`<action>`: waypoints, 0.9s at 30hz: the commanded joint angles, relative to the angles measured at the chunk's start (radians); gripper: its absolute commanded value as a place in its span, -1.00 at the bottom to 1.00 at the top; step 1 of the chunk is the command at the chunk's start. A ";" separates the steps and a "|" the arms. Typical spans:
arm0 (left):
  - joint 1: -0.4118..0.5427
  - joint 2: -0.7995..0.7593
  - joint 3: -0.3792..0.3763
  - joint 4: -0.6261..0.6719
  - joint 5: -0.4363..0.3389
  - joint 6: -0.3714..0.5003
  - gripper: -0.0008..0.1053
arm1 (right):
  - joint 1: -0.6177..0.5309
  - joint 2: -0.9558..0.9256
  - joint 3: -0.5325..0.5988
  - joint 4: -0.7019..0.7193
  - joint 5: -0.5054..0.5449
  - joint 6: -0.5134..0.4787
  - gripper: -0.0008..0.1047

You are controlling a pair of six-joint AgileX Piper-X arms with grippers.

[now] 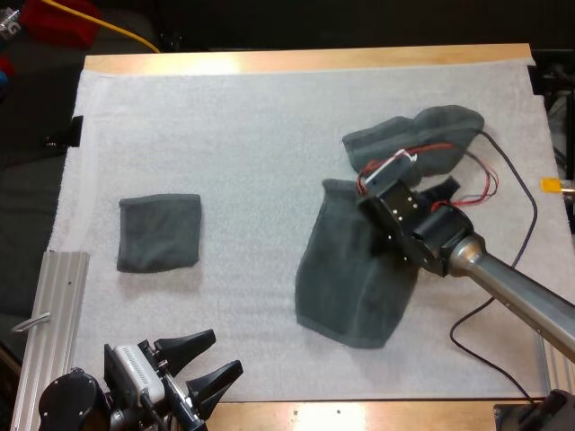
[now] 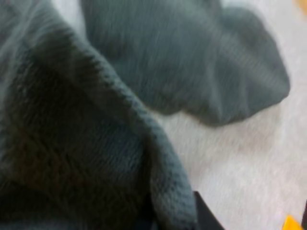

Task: Pick towel from pile, fold and stack

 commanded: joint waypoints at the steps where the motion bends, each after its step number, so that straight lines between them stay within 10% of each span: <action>1: -0.002 -0.138 -0.001 -0.007 0.004 -0.009 0.23 | 0.000 -0.005 -0.016 -0.016 0.019 -0.014 -0.96; 18: -0.002 -0.138 -0.001 -0.007 0.004 -0.009 0.23 | 0.023 0.018 -0.032 -0.081 -0.137 -0.055 -0.94; 27: -0.002 -0.138 -0.001 -0.007 0.004 -0.009 0.23 | 0.023 0.023 -0.032 -0.133 0.017 -0.014 0.37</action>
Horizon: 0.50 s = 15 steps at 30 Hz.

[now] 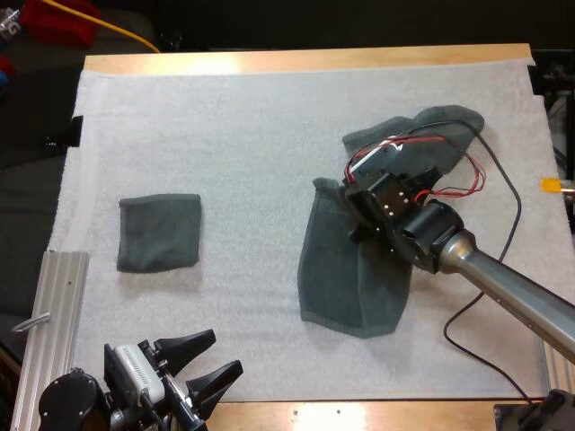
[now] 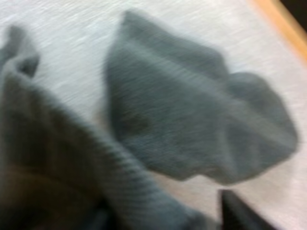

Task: Pick towel from pile, fold and stack

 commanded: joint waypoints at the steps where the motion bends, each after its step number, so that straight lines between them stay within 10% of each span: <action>1: -0.002 -0.138 -0.001 -0.007 0.004 -0.009 0.23 | 0.004 -0.016 -0.009 -0.005 0.044 -0.006 0.59; 15: -0.002 -0.138 -0.001 -0.007 0.004 -0.009 0.23 | 0.004 -0.194 -0.009 0.255 -0.054 0.188 0.72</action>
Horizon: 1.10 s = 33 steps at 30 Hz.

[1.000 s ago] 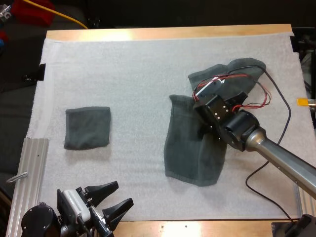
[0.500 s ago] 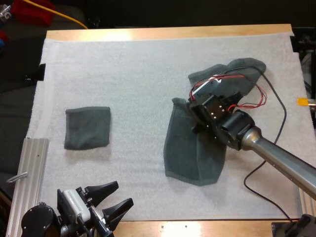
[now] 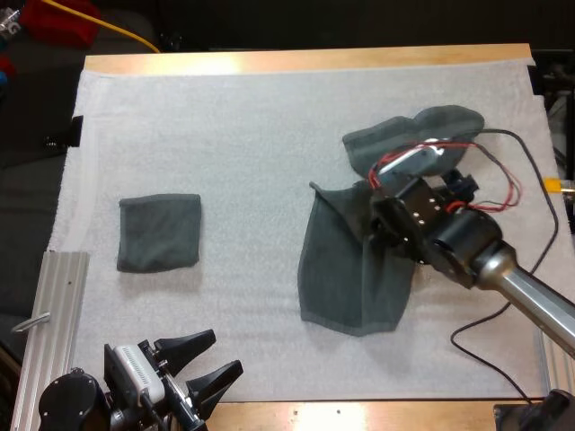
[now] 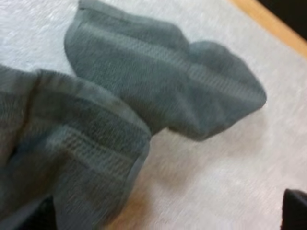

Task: Pick towel from pile, fold and stack

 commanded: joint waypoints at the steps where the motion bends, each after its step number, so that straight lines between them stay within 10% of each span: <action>1: -0.002 -0.138 -0.001 -0.007 0.004 -0.009 0.23 | 0.004 -0.027 -0.009 0.047 -0.031 0.036 0.72; 18: -0.002 -0.138 -0.001 -0.007 0.004 -0.009 0.23 | 0.014 -0.220 0.022 0.321 -0.325 0.245 0.72; 33: -0.002 -0.136 -0.001 0.074 0.004 -0.009 0.23 | 0.187 -0.440 0.289 0.316 -0.386 0.558 0.72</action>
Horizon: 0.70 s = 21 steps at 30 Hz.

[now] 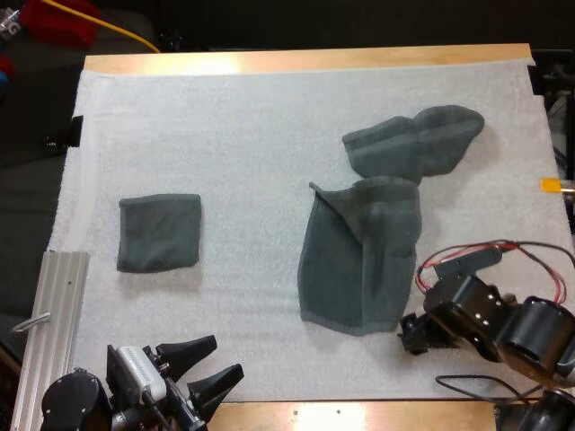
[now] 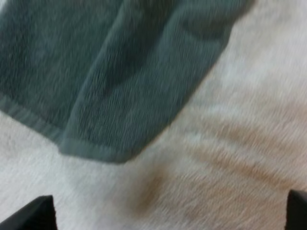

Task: Pick towel from pile, fold and stack

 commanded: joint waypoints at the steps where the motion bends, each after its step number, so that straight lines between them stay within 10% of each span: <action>1: -0.002 -0.136 -0.001 0.020 0.004 -0.009 0.23 | 0.004 -0.018 0.013 0.007 -0.021 0.039 0.72; 21: -0.013 -0.136 -0.001 0.091 0.019 -0.009 0.23 | 0.002 -0.079 0.292 -0.353 -0.198 0.300 0.72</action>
